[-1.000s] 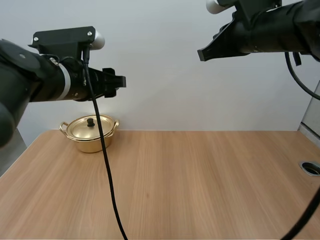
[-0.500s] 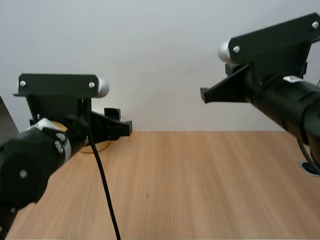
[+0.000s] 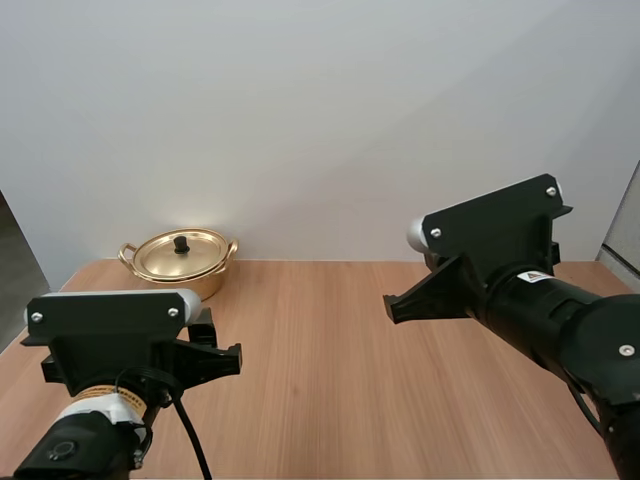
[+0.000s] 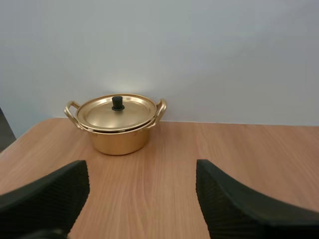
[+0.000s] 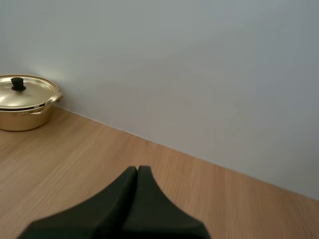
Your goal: Open the pot, put the car inside, and close it
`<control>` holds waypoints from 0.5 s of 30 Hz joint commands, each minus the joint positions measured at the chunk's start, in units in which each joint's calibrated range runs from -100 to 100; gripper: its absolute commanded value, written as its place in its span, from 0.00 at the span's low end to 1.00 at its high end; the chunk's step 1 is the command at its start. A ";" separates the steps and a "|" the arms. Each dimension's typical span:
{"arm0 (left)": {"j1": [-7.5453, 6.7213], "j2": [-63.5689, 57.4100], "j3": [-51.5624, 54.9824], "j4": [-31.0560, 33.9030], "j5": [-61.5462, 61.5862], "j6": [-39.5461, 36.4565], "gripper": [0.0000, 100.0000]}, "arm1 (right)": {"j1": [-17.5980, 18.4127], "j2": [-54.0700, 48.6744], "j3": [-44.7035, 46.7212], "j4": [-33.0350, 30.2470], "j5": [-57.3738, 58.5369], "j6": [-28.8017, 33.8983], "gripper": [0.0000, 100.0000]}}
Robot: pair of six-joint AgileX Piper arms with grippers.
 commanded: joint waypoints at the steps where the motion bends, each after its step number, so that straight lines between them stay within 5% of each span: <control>1: 0.19 -0.04 2.00 1.97 -2.26 -0.55 1.00 | 0.01 -0.08 0.01 -2.67 -0.08 4.52 0.00; 15: 0.56 -2.07 8.14 -4.94 -5.34 -0.55 1.00 | 0.01 -7.37 0.73 -5.85 -0.50 7.08 0.00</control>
